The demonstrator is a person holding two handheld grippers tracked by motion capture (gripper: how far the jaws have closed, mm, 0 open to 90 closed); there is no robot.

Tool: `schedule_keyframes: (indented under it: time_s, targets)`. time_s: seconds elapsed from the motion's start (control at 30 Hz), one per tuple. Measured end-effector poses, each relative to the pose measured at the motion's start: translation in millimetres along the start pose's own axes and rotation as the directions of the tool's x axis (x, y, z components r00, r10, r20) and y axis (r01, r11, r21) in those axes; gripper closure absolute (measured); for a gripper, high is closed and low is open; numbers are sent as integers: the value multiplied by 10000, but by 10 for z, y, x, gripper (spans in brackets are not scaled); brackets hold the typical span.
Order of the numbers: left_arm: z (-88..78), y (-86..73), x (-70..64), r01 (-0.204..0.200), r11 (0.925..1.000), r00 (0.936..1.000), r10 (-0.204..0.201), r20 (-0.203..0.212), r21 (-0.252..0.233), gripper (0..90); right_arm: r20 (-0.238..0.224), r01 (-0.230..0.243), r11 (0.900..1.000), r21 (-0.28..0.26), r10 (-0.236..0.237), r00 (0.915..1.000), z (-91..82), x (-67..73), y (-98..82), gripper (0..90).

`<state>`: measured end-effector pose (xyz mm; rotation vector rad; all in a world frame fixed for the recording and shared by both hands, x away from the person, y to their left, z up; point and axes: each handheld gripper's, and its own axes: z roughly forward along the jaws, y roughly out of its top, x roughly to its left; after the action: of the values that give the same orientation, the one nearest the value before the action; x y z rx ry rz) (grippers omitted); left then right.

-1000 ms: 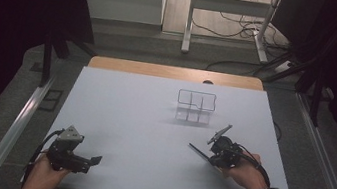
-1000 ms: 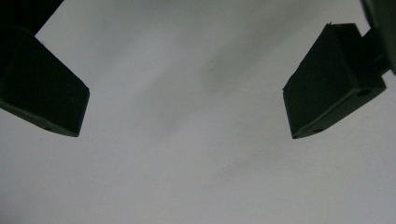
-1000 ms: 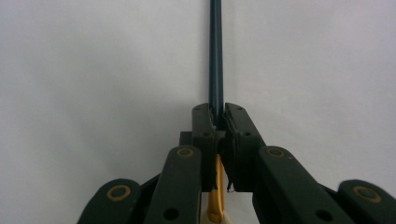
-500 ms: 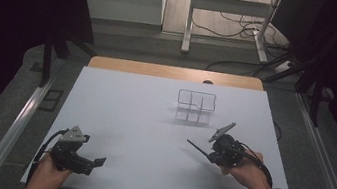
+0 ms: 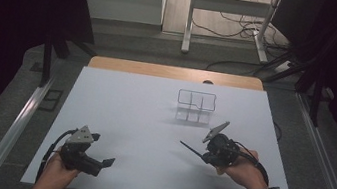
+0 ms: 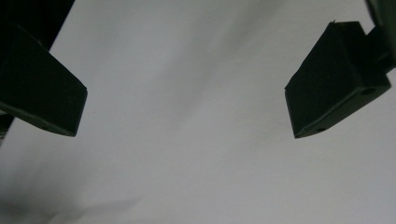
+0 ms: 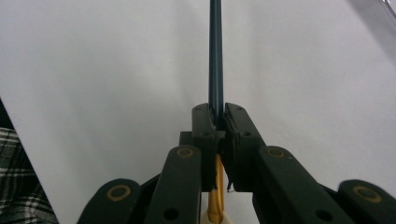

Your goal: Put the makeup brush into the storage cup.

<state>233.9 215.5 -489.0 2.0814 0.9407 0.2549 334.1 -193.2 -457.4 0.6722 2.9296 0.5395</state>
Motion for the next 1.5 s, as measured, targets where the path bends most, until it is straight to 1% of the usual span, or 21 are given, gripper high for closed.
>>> schedule_keyframes:
  time_s: [0.07, 0.23, 0.27, 0.37, 0.4, 0.5, 0.53, 0.63, 0.73, 0.83, 0.9, 0.93, 0.97, 1.03, 1.17, 1.27, 1.3, 1.37, 1.4, 1.5]
  targets:
    - [44, 33, -25, 0, 10000, 9998, -1, 213, 36, 0, -73, 71, 10000, 39, -71, 9999, -7, 17, 19, 840]
    - [152, 133, -90, -221, 9991, 9986, 204, 488, 348, 0, -192, 256, 9996, 68, -255, 9995, -10, 50, 56, 839]
    - [173, 154, -108, -266, 9989, 9983, 245, 526, 392, 0, -247, 232, 9997, 21, -232, 9994, -7, 63, 74, 839]
    - [251, 215, -164, -588, 9964, 9967, 552, 598, 607, 0, -280, 273, 9996, 20, -273, 9992, -8, 69, 90, 839]
    - [306, 251, -201, -828, 9934, 9954, 785, 558, 799, 0, -339, 330, 9995, 12, -329, 9989, -8, 72, 103, 839]
    - [346, 283, -237, -920, 9916, 9942, 864, 636, 905, 0, -363, 346, 9994, 21, -345, 9987, -6, 80, 115, 840]
    - [360, 299, -249, -1000, 9909, 9934, 943, 659, 903, 0, -413, 401, 9992, 56, -399, 9984, -5, 86, 130, 839]
    - [393, 346, -283, -1066, 9907, 9920, 1002, 764, 848, 0, -479, 504, 9987, 92, -499, 9976, -3, 91, 155, 840]
    - [432, 392, -301, -1108, 9902, 9905, 1031, 908, 844, 0, -551, 509, 9987, 94, -503, 9972, -2, 103, 172, 840]
    - [487, 438, -330, -1292, 9876, 9880, 1206, 965, 895, 0, -689, 553, 9984, 135, -542, 9961, -7, 115, 203, 840]
    - [528, 472, -355, -1444, 9852, 9855, 1349, 1028, 920, 0, -720, 627, 9979, 138, -616, 9955, -9, 113, 210, 839]
    - [548, 490, -369, -1565, 9831, 9836, 1463, 1059, 955, 0, -788, 546, 9984, 119, -535, 9955, -9, 122, 222, 839]
    - [571, 507, -385, -1665, 9813, 9816, 1557, 1101, 968, 0, -834, 572, 9983, 108, -561, 9949, -9, 125, 233, 840]
    - [619, 539, -416, -1831, 9779, 9770, 1696, 1290, 1007, 0, -908, 574, 9983, 113, -562, 9943, -11, 141, 265, 839]
    - [713, 595, -459, -1998, 9747, 9698, 1822, 1623, 999, 0, -1037, 721, 9974, 91, -707, 9921, 4, 184, 340, 839]
    - [767, 634, -476, -2181, 9706, 9657, 1995, 1664, 1017, 0, -1156, 871, 9961, 157, -847, 9897, 24, 220, 388, 839]
    - [786, 643, -486, -2161, 9715, 9659, 1981, 1668, 974, 0, -1171, 908, 9958, 154, -884, 9892, 33, 231, 400, 839]
    - [809, 669, -484, -2426, 9640, 9598, 2220, 1718, 1092, 0, -1250, 970, 9951, 214, -936, 9877, 44, 251, 421, 839]
    - [825, 678, -490, -2464, 9629, 9587, 2256, 1730, 1096, 0, -1303, 1014, 9946, 210, -978, 9866, 50, 259, 431, 839]
    - [873, 707, -508, -2664, 9564, 9538, 2438, 1756, 1193, 0, -1416, 1080, 9939, 229, -1037, 9845, 57, 284, 458, 839]
